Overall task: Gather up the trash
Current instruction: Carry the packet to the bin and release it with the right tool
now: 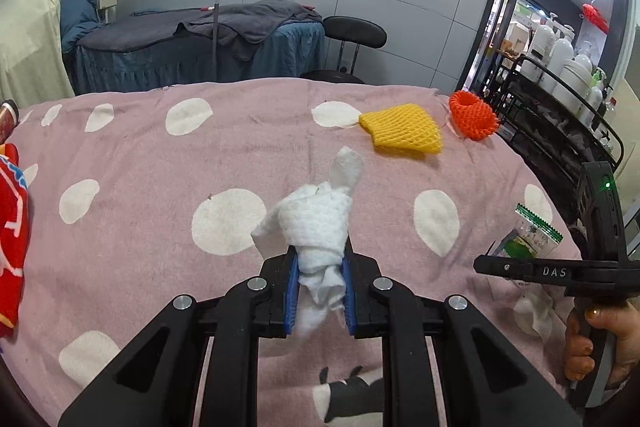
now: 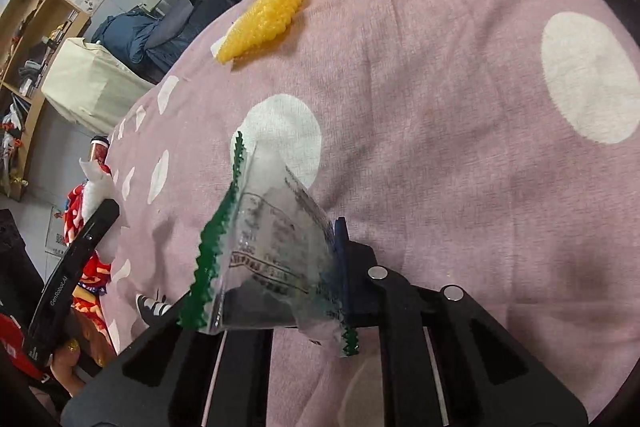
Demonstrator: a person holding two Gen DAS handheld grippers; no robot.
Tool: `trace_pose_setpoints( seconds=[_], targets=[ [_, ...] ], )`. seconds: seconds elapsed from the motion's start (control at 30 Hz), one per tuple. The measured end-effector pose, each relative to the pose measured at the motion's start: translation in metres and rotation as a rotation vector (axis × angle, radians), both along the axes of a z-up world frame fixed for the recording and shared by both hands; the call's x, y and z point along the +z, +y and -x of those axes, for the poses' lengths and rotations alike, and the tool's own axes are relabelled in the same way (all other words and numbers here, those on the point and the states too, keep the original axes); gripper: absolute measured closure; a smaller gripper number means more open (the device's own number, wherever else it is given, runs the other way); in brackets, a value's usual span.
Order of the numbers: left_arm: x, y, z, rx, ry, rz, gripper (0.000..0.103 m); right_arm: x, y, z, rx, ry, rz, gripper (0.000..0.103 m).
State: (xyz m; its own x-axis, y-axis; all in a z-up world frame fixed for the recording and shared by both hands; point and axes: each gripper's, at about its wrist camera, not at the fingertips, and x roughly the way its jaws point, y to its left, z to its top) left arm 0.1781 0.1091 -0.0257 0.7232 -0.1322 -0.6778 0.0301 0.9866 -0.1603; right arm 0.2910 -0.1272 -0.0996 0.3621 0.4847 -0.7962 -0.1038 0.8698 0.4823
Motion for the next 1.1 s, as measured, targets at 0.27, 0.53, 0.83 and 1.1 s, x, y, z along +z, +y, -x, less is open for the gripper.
trace_pose_setpoints(
  seconds=[0.27,0.53,0.83,1.1],
  targets=[
    [0.004,-0.042,0.025,-0.096,-0.024,0.044,0.085,0.038,-0.038,0.052,0.008,-0.167,0.008,0.092],
    [0.007,-0.118,0.035,-0.285,-0.031,0.069,0.085,0.057,-0.119,0.105,-0.121,-0.268,0.039,0.092],
    [0.009,-0.202,0.039,-0.490,-0.034,0.077,0.085,0.054,-0.222,0.150,-0.337,-0.276,0.152,0.092],
    [0.008,-0.253,0.036,-0.604,-0.019,0.100,0.085,0.018,-0.287,0.165,-0.481,-0.178,0.218,0.092]
  ],
)
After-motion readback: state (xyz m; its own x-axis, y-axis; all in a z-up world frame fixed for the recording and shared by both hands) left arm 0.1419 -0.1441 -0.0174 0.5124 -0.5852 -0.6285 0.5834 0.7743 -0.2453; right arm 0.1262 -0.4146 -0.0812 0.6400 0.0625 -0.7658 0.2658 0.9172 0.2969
